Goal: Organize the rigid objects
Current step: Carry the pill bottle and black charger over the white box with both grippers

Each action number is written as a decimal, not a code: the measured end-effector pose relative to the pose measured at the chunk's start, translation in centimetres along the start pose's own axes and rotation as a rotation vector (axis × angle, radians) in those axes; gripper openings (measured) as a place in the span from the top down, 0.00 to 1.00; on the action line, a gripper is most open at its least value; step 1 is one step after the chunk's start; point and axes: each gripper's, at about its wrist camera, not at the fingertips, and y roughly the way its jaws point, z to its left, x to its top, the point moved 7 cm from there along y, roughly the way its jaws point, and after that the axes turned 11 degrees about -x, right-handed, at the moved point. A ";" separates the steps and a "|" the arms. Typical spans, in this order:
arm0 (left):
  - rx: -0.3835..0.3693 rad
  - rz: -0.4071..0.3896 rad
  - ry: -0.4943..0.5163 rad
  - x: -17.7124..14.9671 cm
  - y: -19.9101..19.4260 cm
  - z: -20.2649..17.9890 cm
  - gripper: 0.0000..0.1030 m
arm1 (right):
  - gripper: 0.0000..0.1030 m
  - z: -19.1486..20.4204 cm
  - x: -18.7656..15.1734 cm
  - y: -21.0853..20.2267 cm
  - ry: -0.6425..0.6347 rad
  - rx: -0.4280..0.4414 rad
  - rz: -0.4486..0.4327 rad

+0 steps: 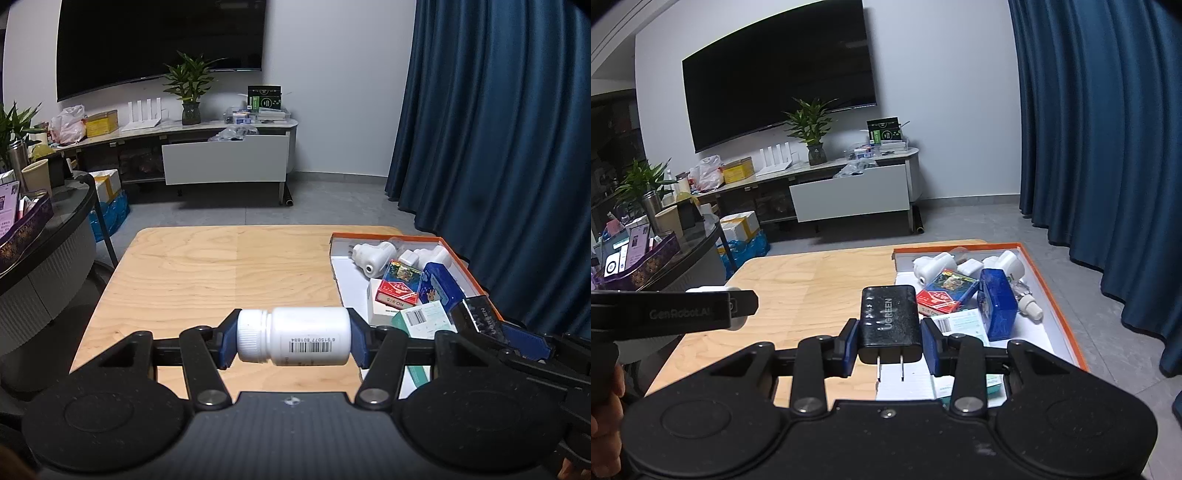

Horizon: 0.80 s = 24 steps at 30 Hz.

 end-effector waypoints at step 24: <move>-0.032 -0.001 0.036 0.3 0.3 -1.8 0.44 | 0.57 -1.3 0.2 -0.4 0.026 -0.041 -0.007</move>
